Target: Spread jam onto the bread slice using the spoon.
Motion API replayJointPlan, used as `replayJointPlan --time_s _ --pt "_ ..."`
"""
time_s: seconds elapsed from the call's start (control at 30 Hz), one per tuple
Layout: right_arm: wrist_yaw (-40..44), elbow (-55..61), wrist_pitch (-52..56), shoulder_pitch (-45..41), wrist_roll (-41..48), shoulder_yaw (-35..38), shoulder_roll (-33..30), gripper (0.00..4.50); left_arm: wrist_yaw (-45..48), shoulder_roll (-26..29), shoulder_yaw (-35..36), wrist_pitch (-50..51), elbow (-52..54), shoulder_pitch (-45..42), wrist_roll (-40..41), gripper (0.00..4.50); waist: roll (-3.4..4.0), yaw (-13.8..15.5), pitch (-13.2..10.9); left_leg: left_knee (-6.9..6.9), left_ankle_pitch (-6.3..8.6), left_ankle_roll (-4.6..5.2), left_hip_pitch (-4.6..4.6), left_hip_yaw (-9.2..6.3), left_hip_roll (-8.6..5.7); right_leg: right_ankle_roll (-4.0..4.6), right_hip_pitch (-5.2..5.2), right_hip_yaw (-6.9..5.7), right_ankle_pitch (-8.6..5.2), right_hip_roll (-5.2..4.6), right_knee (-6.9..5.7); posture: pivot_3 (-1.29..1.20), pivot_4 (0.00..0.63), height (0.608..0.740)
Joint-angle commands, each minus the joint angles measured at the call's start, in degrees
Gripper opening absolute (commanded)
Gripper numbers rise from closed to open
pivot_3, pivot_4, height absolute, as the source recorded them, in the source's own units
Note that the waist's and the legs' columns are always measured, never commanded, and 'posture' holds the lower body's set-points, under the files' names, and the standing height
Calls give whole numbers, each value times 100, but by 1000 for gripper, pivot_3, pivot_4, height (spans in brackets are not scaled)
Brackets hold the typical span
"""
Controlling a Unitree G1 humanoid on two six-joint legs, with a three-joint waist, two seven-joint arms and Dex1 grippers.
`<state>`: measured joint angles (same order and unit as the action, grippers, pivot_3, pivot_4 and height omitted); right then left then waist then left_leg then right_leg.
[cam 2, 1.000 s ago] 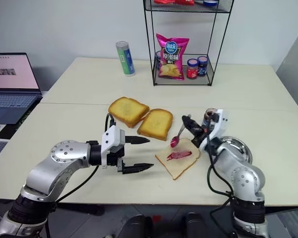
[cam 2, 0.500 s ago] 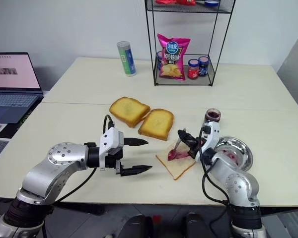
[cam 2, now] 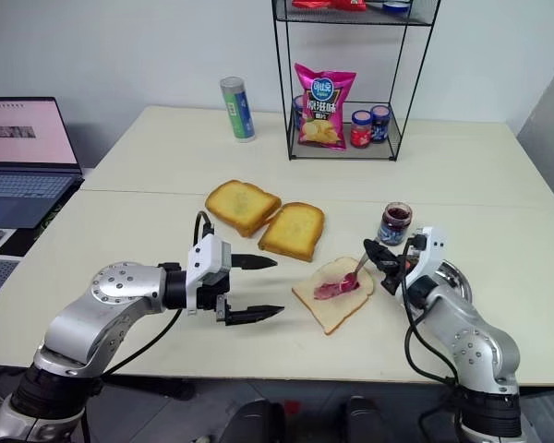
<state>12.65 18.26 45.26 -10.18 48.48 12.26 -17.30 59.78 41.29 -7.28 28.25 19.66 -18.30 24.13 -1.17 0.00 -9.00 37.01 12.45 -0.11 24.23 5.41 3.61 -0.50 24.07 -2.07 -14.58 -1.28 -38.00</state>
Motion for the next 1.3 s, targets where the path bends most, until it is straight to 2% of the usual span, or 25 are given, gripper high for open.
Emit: replayJointPlan --time_s 0.03,0.3,0.63,0.77,0.97,1.1,1.3 --pt "16 28 -138 -29 -74 266 -151 27 86 -21 -20 -118 13 -134 -8 4500 0 0 0 0 0 0 0 0 0 0 0 0 0 0 0 0 150 740" --pt "-36 83 -78 -159 78 473 -295 27 154 -57 -58 -186 -119 -257 -54 4500 0 0 0 2 0 0 0 1 -2 0 0 1 0 -1 0 0 150 740" --pt "-923 665 381 -554 1495 1208 -335 27 440 -337 -427 -136 -292 -1063 -30 4500 -1 2 -1 -1 0 0 1 0 0 -1 1 2 0 3 0 0 150 740" --pt "-1408 887 241 -430 1722 1790 -623 27 384 -1157 -942 -449 -1034 -2149 -381 4500 -2 66 -2 4 0 1 8 -3 -7 -2 0 -1 1 2 0 0 150 740" --pt "-1590 1009 91 242 1572 2321 -961 27 485 -2086 -1493 -1034 -2088 -2863 -863 4500 -3 89 -1 2 1 5 14 -3 -14 -17 0 9 10 4 20 0 150 740" --pt "-1528 905 -110 799 1467 2595 -958 27 647 -2374 -1696 -1420 -2528 -2919 -1094 4500 -3 29 -1 -1 1 5 14 -5 -15 -14 3 7 8 19 18 0 150 740" --pt "-1230 435 -413 1228 1171 2529 -806 27 662 -2603 -1746 -1674 -2819 -2897 -1269 4500 -2 -17 -1 4 0 5 -4 -11 -12 -9 -3 7 9 24 -1 0 150 740"
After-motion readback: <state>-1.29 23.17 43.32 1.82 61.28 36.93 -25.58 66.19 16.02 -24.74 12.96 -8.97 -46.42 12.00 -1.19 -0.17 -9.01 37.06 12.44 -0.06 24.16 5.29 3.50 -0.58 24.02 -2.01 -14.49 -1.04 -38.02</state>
